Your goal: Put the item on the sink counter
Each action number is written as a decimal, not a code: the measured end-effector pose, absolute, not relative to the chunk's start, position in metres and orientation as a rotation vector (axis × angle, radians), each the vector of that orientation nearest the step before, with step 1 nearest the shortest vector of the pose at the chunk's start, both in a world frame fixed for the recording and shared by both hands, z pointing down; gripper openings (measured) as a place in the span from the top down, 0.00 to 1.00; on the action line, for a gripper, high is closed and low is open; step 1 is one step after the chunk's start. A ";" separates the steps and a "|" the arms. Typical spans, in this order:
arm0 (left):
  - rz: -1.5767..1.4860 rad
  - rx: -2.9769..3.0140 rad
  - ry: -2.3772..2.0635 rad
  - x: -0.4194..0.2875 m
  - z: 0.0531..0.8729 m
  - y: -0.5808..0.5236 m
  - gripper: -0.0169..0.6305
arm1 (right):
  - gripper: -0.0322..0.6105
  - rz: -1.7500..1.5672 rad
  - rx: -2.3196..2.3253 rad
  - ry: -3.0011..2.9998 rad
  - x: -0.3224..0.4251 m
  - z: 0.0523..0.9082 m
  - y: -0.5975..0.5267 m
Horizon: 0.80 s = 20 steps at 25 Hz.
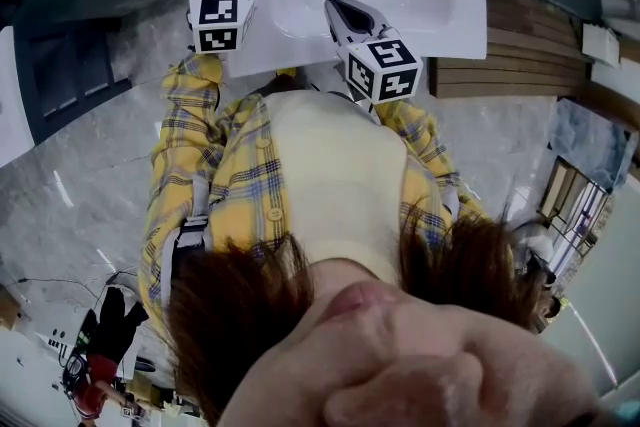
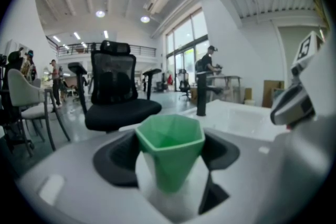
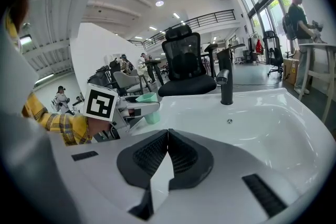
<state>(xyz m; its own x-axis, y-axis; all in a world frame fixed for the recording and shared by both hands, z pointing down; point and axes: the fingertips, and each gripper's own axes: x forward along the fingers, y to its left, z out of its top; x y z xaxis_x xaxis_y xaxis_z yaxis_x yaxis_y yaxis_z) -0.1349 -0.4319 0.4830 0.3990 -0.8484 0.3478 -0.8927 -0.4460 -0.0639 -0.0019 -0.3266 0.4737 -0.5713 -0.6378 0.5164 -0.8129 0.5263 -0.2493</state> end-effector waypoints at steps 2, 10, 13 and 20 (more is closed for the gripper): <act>0.493 2.523 -1.574 -0.135 0.482 -0.433 0.45 | 0.93 0.671 1.201 -2.404 -0.002 0.474 -0.326; 0.471 2.530 -1.574 -0.136 0.479 -0.434 0.45 | 0.93 0.668 1.210 -2.404 -0.002 0.471 -0.322; 0.459 2.530 -1.560 -0.134 0.479 -0.434 0.45 | 0.93 0.662 1.205 -2.408 -0.002 0.469 -0.321; 0.460 2.520 -1.572 -0.133 0.477 -0.429 0.43 | 0.93 0.655 1.201 -2.416 0.002 0.467 -0.315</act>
<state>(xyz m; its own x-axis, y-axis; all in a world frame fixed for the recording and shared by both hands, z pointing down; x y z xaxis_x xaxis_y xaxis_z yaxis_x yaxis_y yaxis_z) -0.1327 -0.4290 0.4771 0.4090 -0.8521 0.3265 -0.8937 -0.4464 -0.0454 0.0022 -0.3150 0.4674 -0.5720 -0.6438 0.5083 -0.8123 0.5305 -0.2422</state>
